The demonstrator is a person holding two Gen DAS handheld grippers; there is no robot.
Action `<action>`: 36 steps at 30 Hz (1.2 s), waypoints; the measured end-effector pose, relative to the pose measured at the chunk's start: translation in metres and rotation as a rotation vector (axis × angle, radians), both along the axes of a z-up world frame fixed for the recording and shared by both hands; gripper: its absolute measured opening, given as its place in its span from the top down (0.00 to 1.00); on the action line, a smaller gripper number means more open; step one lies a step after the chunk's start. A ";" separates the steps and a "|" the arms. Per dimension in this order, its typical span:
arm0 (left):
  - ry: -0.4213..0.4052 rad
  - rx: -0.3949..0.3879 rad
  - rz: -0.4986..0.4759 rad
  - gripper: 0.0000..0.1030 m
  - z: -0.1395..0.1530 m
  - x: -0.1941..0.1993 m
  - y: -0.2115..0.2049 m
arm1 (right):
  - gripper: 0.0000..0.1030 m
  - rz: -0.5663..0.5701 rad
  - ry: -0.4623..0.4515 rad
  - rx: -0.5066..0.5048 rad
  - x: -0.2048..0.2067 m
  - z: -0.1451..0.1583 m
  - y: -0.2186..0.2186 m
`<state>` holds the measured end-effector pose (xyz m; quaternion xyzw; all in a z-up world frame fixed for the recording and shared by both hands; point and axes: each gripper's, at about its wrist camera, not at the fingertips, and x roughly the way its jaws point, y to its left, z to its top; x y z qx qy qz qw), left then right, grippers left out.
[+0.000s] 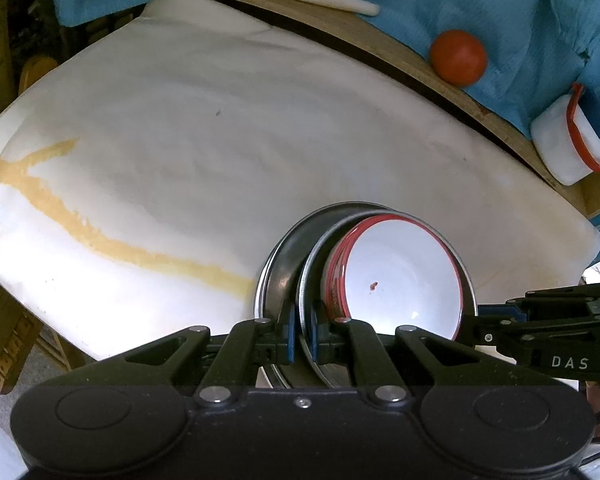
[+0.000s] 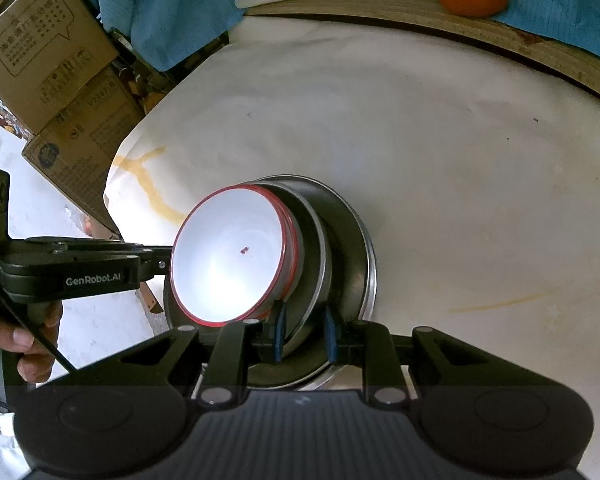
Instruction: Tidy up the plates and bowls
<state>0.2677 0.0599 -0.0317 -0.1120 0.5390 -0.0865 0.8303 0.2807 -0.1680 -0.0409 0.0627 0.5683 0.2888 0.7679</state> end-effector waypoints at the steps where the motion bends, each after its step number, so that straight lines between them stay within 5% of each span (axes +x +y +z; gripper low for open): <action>1: 0.000 0.001 0.001 0.94 0.000 -0.001 0.000 | 0.78 0.000 0.000 0.000 0.000 0.000 0.000; 36: -0.024 0.062 -0.003 0.94 0.003 -0.008 -0.013 | 0.78 0.020 -0.054 -0.007 -0.009 -0.002 0.003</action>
